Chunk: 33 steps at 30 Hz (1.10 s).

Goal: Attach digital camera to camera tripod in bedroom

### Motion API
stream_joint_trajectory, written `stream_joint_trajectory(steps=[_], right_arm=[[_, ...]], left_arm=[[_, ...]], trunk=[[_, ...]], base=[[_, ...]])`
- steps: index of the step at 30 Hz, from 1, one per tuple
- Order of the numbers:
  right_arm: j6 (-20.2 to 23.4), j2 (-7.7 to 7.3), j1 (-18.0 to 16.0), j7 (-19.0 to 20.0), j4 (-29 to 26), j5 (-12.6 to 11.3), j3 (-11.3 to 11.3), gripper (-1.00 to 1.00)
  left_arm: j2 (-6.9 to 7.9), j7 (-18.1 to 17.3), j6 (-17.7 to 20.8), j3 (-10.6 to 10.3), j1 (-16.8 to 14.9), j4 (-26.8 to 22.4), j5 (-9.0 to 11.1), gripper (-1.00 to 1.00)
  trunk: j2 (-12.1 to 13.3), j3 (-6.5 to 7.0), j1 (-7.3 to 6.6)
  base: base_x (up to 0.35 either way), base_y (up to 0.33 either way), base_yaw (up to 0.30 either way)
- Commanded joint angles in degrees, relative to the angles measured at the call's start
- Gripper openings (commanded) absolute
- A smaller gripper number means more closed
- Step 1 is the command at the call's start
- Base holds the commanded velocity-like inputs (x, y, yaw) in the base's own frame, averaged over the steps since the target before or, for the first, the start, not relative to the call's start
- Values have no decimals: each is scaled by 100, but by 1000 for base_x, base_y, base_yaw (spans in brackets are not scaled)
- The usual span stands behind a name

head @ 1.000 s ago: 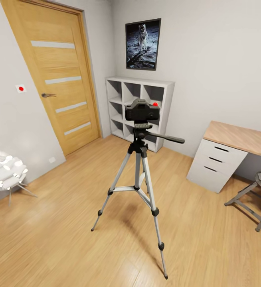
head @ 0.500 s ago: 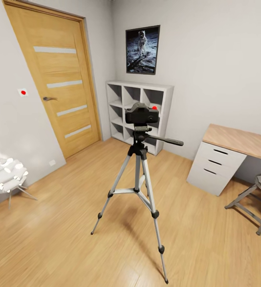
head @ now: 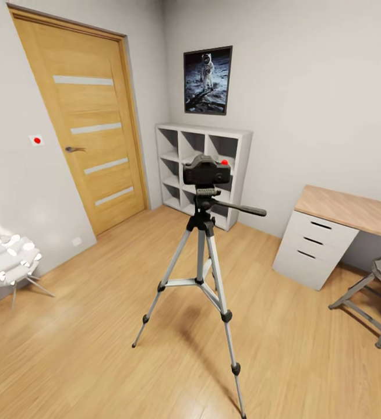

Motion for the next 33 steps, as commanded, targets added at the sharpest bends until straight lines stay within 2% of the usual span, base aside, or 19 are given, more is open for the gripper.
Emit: stream_joint_trajectory(steps=[1,33], right_arm=[[-37,-1,-9,25,20,-29,8,100],[-89,8,-9,-4,20,-5,8,100]], left_arm=[[2,26,24,-48,-3,-9,46,100],[2,26,24,-55,-3,-12,46,100]], trunk=[[-10,-1,3],[-10,296,3]], base=[[0,0,0],[0,0,0]])
